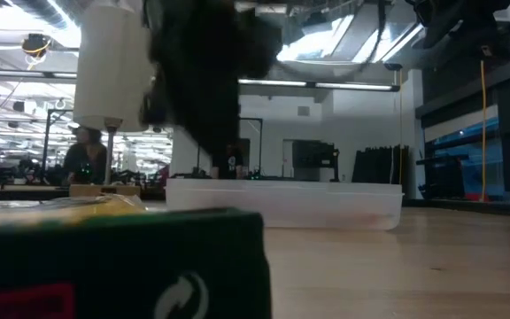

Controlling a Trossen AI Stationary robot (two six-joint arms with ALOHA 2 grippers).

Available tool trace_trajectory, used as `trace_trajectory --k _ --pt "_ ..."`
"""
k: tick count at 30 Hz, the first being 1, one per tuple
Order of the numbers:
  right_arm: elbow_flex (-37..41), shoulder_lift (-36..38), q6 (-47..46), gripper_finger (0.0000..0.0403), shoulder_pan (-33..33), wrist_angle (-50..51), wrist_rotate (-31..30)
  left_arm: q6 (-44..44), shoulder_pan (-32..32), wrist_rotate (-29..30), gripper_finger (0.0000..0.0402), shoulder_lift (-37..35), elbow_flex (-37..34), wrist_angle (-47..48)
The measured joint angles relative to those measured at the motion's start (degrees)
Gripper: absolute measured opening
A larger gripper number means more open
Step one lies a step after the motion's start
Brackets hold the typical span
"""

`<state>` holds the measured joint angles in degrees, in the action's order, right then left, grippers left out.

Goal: Pack school essentials
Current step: Put the light pink sticky notes into the transparent supply box

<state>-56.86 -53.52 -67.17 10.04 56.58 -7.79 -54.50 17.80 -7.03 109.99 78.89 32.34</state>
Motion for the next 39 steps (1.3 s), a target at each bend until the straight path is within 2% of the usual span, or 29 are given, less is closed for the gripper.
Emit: trace_trajectory --k 3,7,13,17,24,31,35,39 --pt "0.02 0.05 0.54 0.0165 0.02 -0.33 -0.02 2.16 0.54 0.54 0.0078 -2.66 4.01 6.58" --pt "0.02 -0.2 4.51 0.0165 0.66 -1.96 1.24 5.52 0.9 5.05 0.0078 -7.74 7.3 17.57" --pt "0.02 -3.05 6.18 0.0165 4.98 -4.47 2.95 5.56 0.87 9.47 0.0078 -16.7 5.16 32.24" --pt "0.02 -7.51 6.18 0.0165 8.52 -10.16 2.93 5.53 0.9 10.61 0.0078 -23.17 0.51 32.81" --pt "0.02 -17.4 2.99 0.0165 13.78 -29.34 2.91 5.18 1.11 12.5 0.0071 -32.59 -8.38 32.64" --pt "-1.83 -31.26 -1.58 0.0165 17.82 -62.0 1.46 7.81 1.13 12.54 0.0069 -38.63 -14.64 32.66" --pt "-11.66 -40.88 -1.52 0.016 18.35 -58.67 0.85 10.43 1.14 12.56 0.0069 -40.2 -15.76 32.72" --pt "-25.66 -50.24 -1.41 0.0152 17.54 -43.34 0.85 14.43 1.14 12.59 0.0069 -40.4 -15.77 32.58"
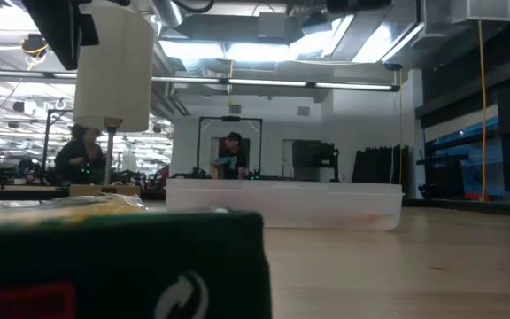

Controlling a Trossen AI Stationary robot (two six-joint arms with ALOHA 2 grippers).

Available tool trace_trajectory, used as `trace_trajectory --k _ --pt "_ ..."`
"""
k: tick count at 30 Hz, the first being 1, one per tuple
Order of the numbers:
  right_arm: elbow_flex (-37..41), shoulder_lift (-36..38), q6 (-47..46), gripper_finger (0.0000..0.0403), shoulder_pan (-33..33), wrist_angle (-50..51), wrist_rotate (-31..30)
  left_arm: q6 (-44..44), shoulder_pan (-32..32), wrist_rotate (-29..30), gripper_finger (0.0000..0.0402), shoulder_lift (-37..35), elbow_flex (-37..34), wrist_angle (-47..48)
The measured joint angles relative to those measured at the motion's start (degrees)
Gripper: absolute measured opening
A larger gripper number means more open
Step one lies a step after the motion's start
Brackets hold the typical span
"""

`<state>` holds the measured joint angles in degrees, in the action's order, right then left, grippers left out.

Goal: Pack school essentials
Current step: Put the light pink sticky notes into the transparent supply box

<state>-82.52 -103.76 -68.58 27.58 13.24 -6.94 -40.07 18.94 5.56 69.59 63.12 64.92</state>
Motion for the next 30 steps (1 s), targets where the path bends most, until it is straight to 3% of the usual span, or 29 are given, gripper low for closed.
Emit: trace_trajectory --k 5,10,21,30 --pt "-15.08 -9.8 -1.78 0.0143 -0.77 20.32 -3.15 1.11 0.0 -0.37 0.0069 -0.01 0.01 -0.03" --pt "-22.4 -17.1 -3.22 0.0142 -0.69 22.51 -7.31 0.08 0.91 -0.46 0.0069 -2.04 -0.01 -1.34" --pt "-23.93 -26.25 -13.94 0.0141 -1.92 24.58 -7.46 1.74 1.57 7.76 0.0069 -17.03 -0.01 -7.85" --pt "-23.98 -30.79 -15.17 0.0127 -4.4 23.91 -0.42 2.27 1.57 10.32 0.0069 -19.4 -0.01 -7.56"
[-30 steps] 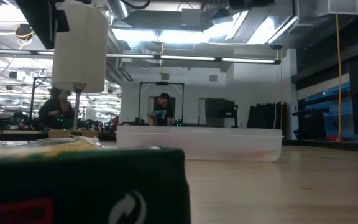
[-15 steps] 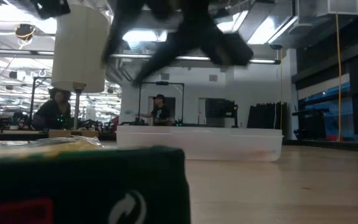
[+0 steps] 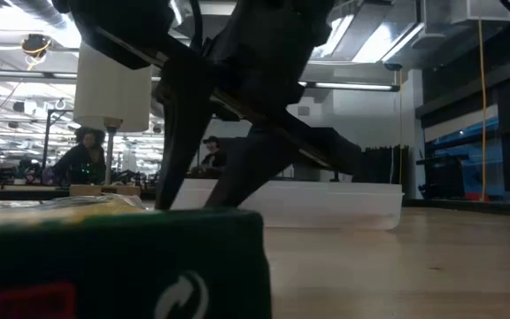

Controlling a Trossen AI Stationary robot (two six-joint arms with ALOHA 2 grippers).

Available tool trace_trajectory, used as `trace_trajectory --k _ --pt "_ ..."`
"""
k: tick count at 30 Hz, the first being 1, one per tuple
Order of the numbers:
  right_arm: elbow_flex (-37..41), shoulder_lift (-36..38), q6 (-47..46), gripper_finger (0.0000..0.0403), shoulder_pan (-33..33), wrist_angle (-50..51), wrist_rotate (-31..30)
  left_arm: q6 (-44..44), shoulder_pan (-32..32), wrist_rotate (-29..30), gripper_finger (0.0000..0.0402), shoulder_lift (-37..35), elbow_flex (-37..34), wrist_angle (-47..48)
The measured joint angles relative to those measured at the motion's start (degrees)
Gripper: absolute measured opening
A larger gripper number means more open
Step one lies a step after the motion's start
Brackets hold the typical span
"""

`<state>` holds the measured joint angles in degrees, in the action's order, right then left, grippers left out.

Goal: Pack school essentials
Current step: Put the light pink sticky notes into the transparent supply box

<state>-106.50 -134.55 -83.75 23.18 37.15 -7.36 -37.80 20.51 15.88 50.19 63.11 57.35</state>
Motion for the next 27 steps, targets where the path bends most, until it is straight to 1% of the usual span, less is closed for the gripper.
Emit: trace_trajectory --k 3,6,9,11,15,19,24,27 --pt "-0.19 -0.32 -0.4 0.0125 -0.43 0.54 4.38 0.04 0.01 0.0 0.0069 0.11 0.0 0.03" --pt "-0.25 0.21 -3.27 0.0122 -0.18 3.96 6.25 0.52 0.01 0.02 0.0069 0.18 0.0 0.03" --pt "-0.54 1.01 -6.66 0.0117 0.81 10.97 8.52 0.67 0.01 0.01 0.0069 0.15 0.0 0.01" --pt "-0.88 1.17 -8.25 0.0114 1.47 17.93 10.61 0.94 0.01 0.0 0.0069 0.18 0.0 0.05" --pt "-1.44 1.09 -10.34 0.011 3.02 30.73 16.51 1.07 0.01 0.02 0.0069 0.2 0.0 0.27" --pt "-1.4 1.08 -9.01 0.011 5.09 37.02 22.08 1.26 -0.02 0.0 0.0069 0.2 0.0 0.61" --pt "-1.37 3.09 -9.7 0.011 7.35 39.11 23.7 2.42 -0.02 -0.02 0.0069 0.2 0.0 0.6" --pt "-1.33 5.96 -12.29 0.011 8.61 44.16 22.79 2.42 -0.02 -0.04 0.0069 0.2 0.0 0.62"
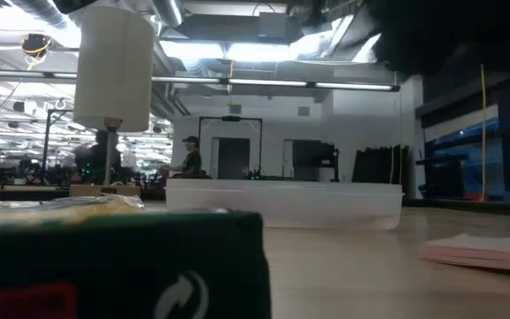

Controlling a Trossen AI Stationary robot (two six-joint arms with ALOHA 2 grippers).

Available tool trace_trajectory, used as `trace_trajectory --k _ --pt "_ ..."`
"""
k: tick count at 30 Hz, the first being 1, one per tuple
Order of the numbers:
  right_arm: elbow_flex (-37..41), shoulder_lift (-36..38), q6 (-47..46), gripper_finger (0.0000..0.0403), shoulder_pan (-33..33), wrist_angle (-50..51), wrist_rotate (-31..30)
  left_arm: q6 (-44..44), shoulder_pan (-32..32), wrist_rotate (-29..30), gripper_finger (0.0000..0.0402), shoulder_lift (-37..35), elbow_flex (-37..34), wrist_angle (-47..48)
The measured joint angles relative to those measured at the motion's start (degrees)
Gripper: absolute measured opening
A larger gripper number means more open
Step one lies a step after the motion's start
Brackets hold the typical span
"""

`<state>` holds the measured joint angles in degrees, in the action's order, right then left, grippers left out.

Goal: Pack school essentials
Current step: Put the light pink sticky notes into the transparent supply box

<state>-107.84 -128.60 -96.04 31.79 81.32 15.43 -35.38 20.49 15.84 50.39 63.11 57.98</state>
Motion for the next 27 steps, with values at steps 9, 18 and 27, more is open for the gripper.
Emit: trace_trajectory --k 9,18,27 --pt "6.85 15.57 -18.72 0.011 6.34 2.72 -11.15 -0.02 0.04 -0.48 0.0069 0.0 0.0 0.02" --pt "30.57 23.6 -37.17 0.011 16.92 -39.83 -27.36 2.04 0.07 -3.52 0.0069 1.09 0.0 -0.07" --pt "38.69 24.31 -36.99 0.011 16.2 -52.21 -31.87 6.49 1.16 -6.55 0.0069 11.26 -0.02 -6.09"
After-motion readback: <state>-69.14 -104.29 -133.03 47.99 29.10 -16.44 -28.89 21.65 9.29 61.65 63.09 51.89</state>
